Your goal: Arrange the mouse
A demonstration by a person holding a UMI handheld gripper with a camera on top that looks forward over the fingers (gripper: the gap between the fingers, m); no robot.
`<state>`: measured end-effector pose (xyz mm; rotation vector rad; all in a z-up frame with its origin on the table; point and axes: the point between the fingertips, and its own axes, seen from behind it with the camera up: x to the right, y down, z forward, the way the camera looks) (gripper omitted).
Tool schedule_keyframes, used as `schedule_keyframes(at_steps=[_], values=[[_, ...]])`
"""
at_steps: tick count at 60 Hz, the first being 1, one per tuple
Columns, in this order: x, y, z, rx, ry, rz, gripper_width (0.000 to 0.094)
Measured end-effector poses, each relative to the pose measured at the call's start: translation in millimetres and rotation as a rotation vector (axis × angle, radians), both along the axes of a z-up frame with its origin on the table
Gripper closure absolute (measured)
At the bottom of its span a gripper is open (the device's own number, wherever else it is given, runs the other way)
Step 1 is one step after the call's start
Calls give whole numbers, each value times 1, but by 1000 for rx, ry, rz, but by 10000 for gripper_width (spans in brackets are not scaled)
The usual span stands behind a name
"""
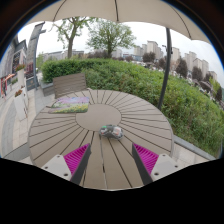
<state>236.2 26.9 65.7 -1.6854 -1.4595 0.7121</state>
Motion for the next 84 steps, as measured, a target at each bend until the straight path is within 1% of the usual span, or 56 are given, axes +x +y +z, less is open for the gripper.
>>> schedule_keyframes(at_steps=[8,14,21,30,34,40,43,52,58,62,63,64,65,66,67,69,71,75,79,84], values=[[-23,16,-30,-20,5,4,84],[-46,30,-44,-13,20,12,83],[-72,36,-63,-53,8,33,81],[-105,50,-81,-61,-14,44,76],[-117,51,-83,-81,-17,56,80],[-136,56,-80,-85,-16,62,77],[-144,60,-81,-97,-21,57,76],[-166,76,-85,-95,-44,29,76],[-176,80,-85,-89,-57,30,88],[-178,79,-85,-90,-64,29,138],[-178,79,-85,-89,-66,30,169],[-178,78,-85,-86,-68,32,217],[-178,78,-86,-83,-71,32,288],[-178,79,-86,-76,-75,29,389],[-178,81,-86,-73,-78,22,513],[-176,87,-85,-59,-90,-9,527],[-177,85,-85,-63,-104,-12,558],[-179,84,-78,-88,-119,-20,573],[-189,85,-49,-92,-95,-37,584],[-217,72,1,-124,-32,-28,585]])
